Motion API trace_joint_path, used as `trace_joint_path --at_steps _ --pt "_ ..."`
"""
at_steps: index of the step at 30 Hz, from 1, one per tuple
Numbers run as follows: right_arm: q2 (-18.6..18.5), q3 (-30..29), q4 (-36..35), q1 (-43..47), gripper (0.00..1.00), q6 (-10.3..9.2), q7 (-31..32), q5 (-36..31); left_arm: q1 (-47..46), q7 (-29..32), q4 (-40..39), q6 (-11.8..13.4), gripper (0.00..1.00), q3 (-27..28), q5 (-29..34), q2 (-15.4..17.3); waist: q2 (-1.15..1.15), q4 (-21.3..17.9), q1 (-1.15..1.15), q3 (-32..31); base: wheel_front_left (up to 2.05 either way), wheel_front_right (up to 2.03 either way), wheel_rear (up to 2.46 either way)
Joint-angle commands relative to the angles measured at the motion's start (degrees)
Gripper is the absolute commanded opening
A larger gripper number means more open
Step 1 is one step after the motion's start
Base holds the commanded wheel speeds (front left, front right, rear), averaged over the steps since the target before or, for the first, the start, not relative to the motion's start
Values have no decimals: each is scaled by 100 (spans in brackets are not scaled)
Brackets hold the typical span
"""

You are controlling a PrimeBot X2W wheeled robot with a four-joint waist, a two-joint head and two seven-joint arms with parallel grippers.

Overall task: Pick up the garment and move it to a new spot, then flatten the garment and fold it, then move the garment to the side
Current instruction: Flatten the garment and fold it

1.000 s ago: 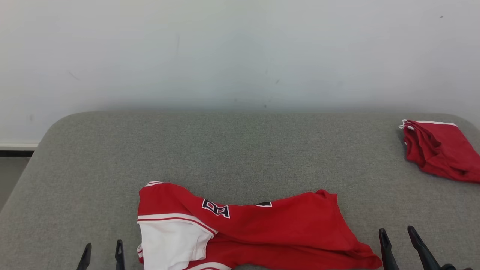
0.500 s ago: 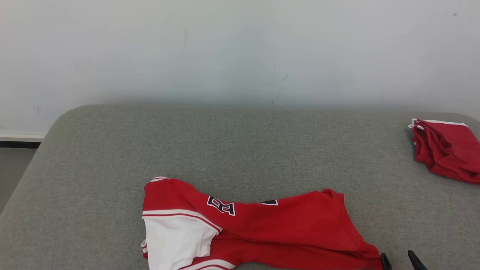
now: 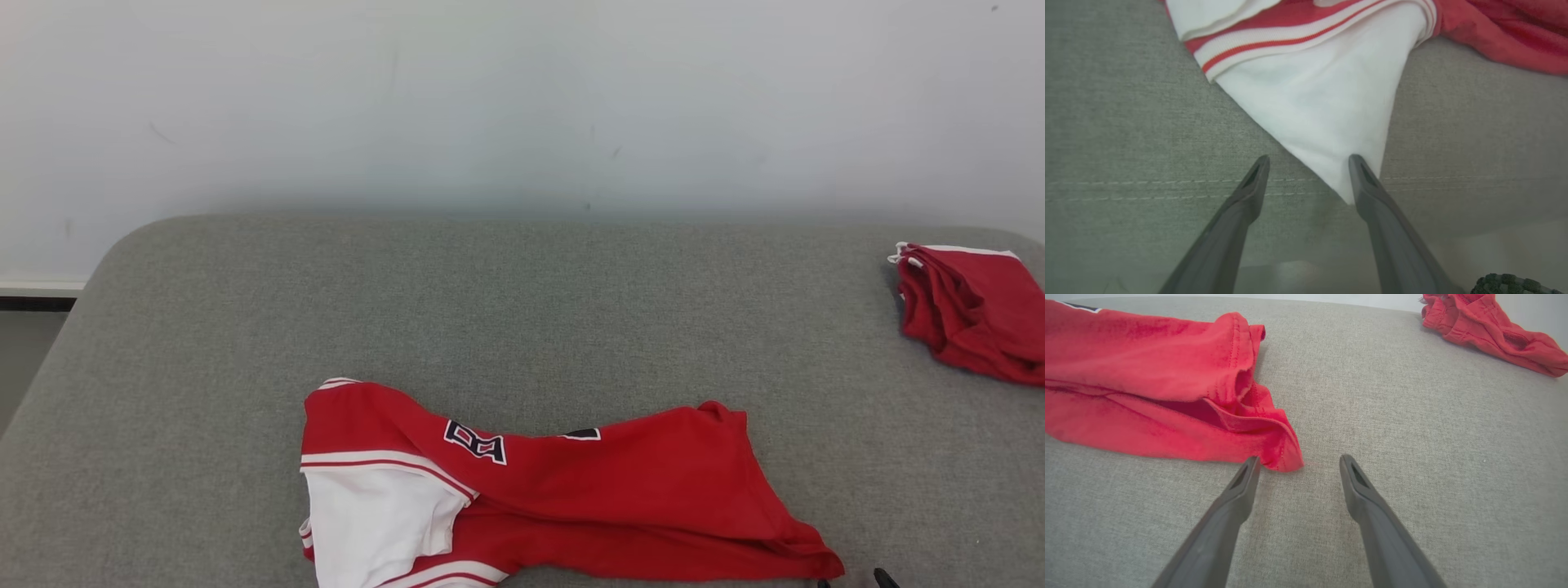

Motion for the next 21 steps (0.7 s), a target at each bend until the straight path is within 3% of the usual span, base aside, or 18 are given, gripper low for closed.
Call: trace_joint_path --at_steps 1,15,16,17,18,19,20,21 --pt "-19 34 48 -105 100 -15 -7 -13 -64 -18 68 14 100 -46 -65 -23 0 -13 0 15 0 0 0" --pt "85 591 1082 -989 100 -15 -6 161 -710 -12 829 13 100 -335 -573 -137 0 17 0 190 0 0 0" --pt "88 609 1142 -1027 79 -15 -6 179 -762 -12 863 13 100 -379 -608 -148 0 31 0 204 0 0 0" --pt "98 656 1249 -1055 79 -16 -5 222 -824 -11 846 12 100 -481 -668 -168 0 43 0 213 0 0 0" --pt "105 698 1323 -1092 2 -15 -5 244 -865 -11 802 0 100 -597 -755 -192 0 55 0 220 0 0 0" --pt "105 698 1323 -1092 2 -15 -5 244 -865 -11 802 0 100 -597 -755 -192 0 55 0 220 0 0 0" --pt "98 715 1362 -1141 0 -15 -3 273 -883 -11 770 -7 84 -663 -862 -210 0 69 0 223 0 0 0" --pt "101 726 1382 -1167 0 -16 -2 298 -900 -12 725 -7 47 -712 -946 -221 0 78 0 220 0 0 0"
